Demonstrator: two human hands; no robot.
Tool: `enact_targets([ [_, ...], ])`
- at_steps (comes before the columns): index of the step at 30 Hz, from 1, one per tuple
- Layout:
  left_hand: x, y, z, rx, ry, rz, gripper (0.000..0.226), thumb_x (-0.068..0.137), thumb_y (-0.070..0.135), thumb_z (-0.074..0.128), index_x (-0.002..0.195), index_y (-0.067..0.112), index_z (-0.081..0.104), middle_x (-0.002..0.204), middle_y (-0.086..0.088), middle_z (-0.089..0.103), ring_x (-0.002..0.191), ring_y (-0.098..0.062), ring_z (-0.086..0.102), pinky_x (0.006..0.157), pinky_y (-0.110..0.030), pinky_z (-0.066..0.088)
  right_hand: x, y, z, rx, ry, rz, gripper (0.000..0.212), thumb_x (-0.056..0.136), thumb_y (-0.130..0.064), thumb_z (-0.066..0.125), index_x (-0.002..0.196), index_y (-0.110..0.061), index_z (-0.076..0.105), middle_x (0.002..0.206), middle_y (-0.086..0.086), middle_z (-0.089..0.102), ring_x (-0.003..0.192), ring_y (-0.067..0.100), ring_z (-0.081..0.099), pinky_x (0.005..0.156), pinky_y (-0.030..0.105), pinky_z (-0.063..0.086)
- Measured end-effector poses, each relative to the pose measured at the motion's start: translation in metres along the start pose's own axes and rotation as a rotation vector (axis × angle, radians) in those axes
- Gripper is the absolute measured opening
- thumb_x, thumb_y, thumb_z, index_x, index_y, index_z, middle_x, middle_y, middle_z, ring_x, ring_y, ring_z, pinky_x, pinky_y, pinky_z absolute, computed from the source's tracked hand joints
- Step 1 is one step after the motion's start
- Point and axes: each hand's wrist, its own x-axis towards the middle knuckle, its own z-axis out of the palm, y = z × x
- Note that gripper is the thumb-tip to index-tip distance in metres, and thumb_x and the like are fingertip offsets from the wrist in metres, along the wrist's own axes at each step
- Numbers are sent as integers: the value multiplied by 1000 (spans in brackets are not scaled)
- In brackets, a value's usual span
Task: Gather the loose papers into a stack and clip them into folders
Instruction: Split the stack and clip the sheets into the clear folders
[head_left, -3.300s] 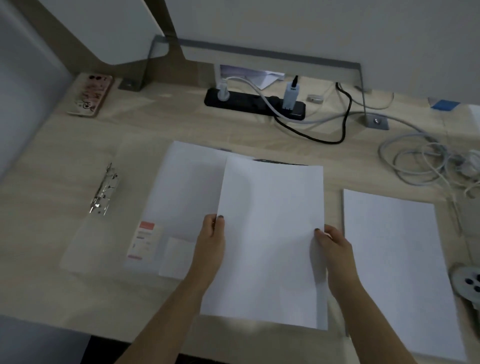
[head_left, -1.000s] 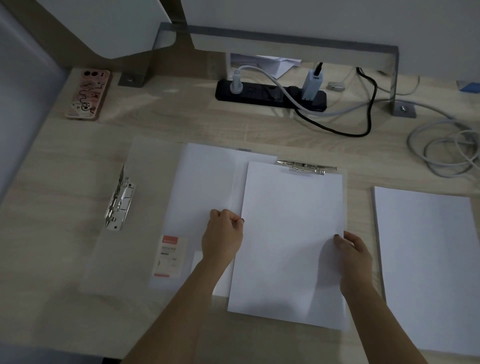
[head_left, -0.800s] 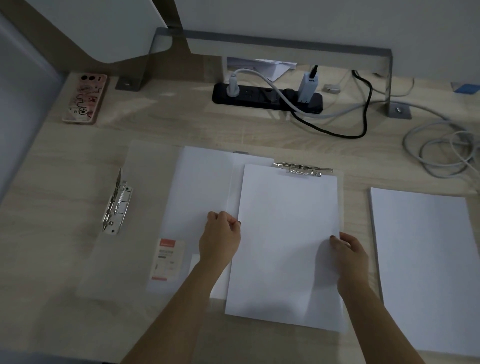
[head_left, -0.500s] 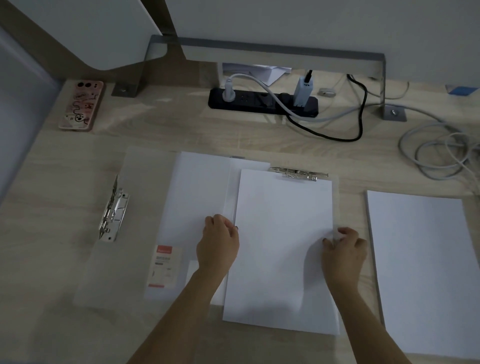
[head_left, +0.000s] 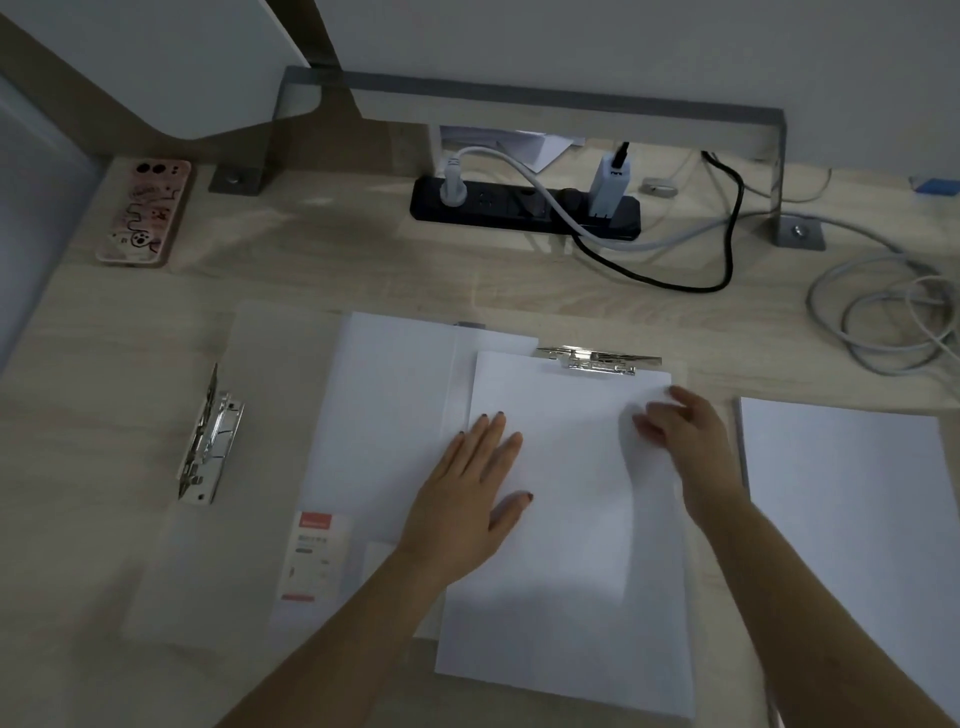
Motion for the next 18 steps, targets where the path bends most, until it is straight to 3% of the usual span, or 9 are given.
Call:
enact_targets([
  [3,0,0,3,12,-16,-4,60,96,51,24,143,16,33,153,-6,29,142,-22,23,114,-35,13,19,-23,11,313,-29,107,50,89,5,49,137,4,35,108,11,54,97,19,57,101,28,45],
  [5,0,0,4,16,-13,-12,60,96,51,25,143,16,32,153,-6,28,142,-21,24,113,-36,14,20,-33,16,344,-44,93,45,88,10,45,132,3,42,96,6,58,89,14,58,95,28,46],
  [7,-1,1,4,13,0,-16,60,96,51,24,144,15,32,153,-6,28,142,-21,24,114,-37,14,15,-40,20,256,-77,7,43,87,12,42,126,-2,52,94,1,61,89,11,59,89,23,46],
  [11,-1,0,6,-22,33,-11,59,96,50,28,143,15,32,153,-7,28,142,-21,24,115,-35,15,5,-43,31,8,-169,-179,47,87,10,37,118,-15,61,108,1,64,99,8,59,94,21,42],
  [15,-1,1,7,-58,35,-19,59,95,50,29,144,16,30,154,-5,26,143,-19,20,116,-33,10,5,-39,45,-257,-185,-361,47,88,11,38,120,-16,61,114,4,58,100,9,58,78,-2,39],
  [18,-1,0,7,-84,35,-32,60,96,51,26,145,18,28,155,-4,23,144,-15,13,117,-29,2,5,-32,51,-484,-164,-527,51,87,13,40,128,-16,56,116,3,49,101,14,53,75,-8,33],
])
